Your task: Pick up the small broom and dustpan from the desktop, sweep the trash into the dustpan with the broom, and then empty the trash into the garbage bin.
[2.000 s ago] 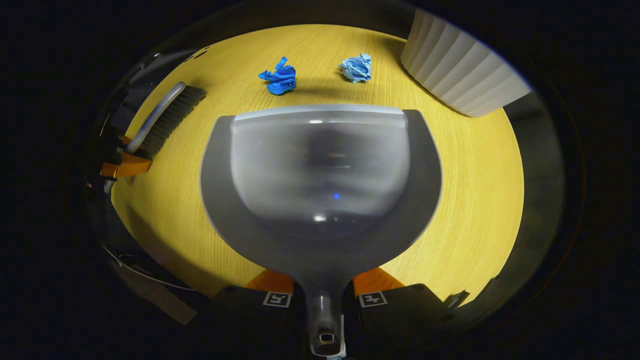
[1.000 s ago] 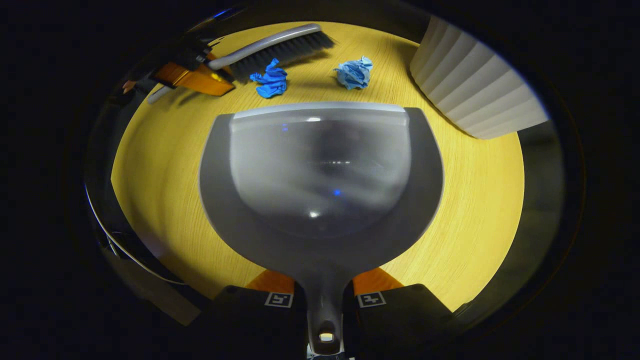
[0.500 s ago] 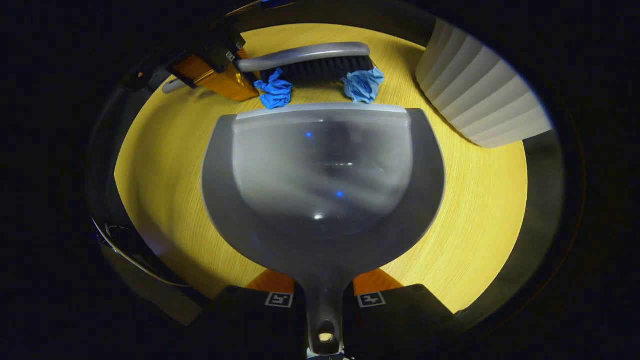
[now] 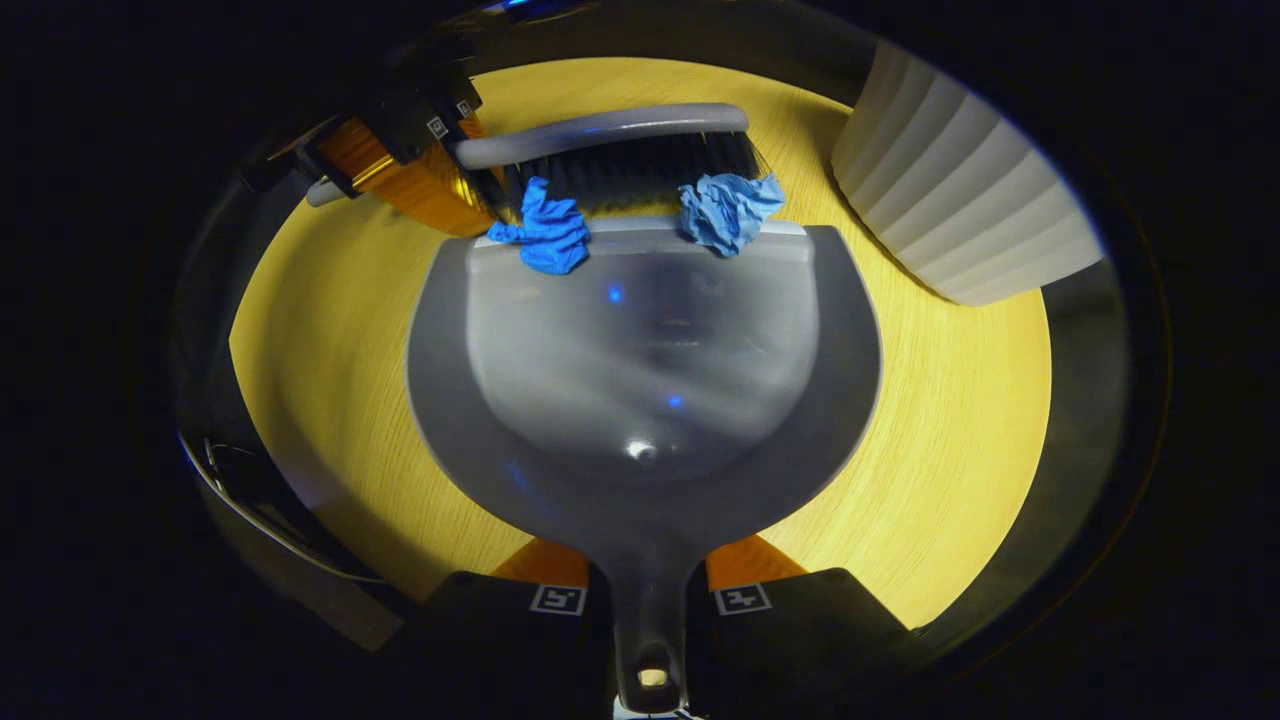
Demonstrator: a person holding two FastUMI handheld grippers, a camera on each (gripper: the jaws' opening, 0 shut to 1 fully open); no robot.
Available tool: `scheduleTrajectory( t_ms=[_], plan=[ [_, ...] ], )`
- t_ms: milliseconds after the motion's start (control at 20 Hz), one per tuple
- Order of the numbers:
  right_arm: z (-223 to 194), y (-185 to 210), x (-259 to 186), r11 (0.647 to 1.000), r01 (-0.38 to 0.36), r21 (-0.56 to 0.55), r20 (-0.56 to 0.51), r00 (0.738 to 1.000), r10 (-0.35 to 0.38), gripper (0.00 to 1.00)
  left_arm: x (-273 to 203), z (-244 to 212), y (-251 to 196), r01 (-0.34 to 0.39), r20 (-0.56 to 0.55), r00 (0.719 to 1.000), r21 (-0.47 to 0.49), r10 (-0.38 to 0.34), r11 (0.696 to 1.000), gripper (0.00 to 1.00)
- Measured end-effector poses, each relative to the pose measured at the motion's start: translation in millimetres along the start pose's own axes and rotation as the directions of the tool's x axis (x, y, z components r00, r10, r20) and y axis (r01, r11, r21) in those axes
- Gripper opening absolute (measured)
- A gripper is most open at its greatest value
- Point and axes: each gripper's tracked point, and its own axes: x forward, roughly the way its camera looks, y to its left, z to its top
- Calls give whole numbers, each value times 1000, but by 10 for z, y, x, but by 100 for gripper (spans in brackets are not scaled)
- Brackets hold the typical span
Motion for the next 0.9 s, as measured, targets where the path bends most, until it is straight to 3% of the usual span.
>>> scheduleTrajectory(
  t_ms=[150,400,700,900],
  plan=[
    [-2,-8,13,1000,3,2,8,1000,-3,31,48,-13,110,-61,-14,998,-41,60,997,22],
    [8,-19,24,1000,6,5,34,999,-7,31,85,15,-184,61,-6,998,-32,-62,998,22],
    [13,-39,25,1000,9,20,96,995,-11,31,-99,47,-642,221,8,975,1,-221,975,24],
    [-9,-70,78,1000,11,5,169,986,-12,31,-218,12,-714,219,38,975,-20,-218,976,22]
  ],
)
